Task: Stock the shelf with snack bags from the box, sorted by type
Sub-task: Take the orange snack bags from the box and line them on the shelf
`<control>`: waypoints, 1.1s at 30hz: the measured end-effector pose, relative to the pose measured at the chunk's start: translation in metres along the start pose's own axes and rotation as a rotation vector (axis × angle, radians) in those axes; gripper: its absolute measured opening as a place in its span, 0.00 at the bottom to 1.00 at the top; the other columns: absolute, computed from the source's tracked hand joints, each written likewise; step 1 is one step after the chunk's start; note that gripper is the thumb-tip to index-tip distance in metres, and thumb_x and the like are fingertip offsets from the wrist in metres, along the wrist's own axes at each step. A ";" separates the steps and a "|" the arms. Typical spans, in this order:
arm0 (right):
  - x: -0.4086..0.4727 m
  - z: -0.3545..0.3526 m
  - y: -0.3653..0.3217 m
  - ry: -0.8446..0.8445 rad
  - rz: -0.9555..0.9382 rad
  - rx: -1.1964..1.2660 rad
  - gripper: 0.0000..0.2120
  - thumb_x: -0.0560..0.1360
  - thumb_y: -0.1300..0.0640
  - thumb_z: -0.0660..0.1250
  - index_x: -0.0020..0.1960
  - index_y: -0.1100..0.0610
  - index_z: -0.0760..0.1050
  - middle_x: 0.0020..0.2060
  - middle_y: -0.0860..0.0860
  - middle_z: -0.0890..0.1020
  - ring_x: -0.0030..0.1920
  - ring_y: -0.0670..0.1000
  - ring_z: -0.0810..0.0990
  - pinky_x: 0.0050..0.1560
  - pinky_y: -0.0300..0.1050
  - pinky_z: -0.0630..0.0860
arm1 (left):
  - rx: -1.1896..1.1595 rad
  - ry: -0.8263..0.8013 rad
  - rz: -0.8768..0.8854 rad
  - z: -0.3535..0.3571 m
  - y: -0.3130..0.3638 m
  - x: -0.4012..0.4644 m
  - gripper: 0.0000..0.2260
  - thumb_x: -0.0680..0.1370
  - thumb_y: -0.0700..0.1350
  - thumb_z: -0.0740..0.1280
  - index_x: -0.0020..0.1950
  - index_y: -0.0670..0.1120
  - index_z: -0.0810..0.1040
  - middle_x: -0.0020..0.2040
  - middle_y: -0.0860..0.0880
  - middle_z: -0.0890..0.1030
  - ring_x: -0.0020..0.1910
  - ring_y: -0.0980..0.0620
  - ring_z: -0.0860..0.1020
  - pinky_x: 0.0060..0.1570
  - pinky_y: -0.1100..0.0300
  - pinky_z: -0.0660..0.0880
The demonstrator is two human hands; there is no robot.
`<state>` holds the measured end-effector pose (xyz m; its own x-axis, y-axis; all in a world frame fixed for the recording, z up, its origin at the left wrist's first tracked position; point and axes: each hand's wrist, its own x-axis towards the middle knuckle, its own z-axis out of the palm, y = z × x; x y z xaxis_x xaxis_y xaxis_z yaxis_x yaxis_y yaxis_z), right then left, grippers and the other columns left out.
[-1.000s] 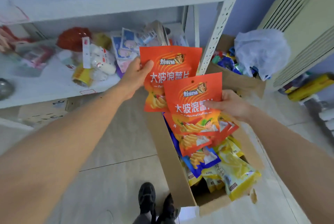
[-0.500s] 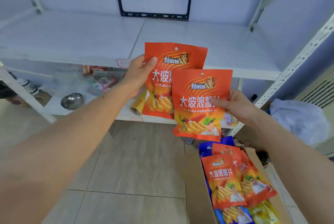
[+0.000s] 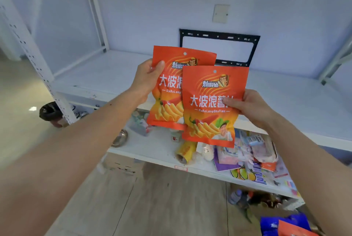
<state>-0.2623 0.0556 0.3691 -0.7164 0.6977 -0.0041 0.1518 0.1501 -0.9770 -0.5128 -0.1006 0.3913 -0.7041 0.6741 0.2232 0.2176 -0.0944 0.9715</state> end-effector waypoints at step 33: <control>0.441 0.313 -0.058 0.060 -0.040 0.078 0.11 0.75 0.57 0.72 0.56 0.53 0.78 0.47 0.48 0.85 0.43 0.48 0.85 0.41 0.42 0.81 | 0.132 0.110 -0.066 -0.280 -0.137 0.427 0.20 0.81 0.59 0.57 0.65 0.47 0.73 0.57 0.49 0.81 0.52 0.51 0.82 0.56 0.50 0.79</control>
<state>-0.8006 0.1355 0.3568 -0.6781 0.7335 0.0460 0.0685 0.1254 -0.9897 -1.0324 -0.0045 0.3755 -0.7880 0.5907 0.1735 0.2500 0.0495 0.9670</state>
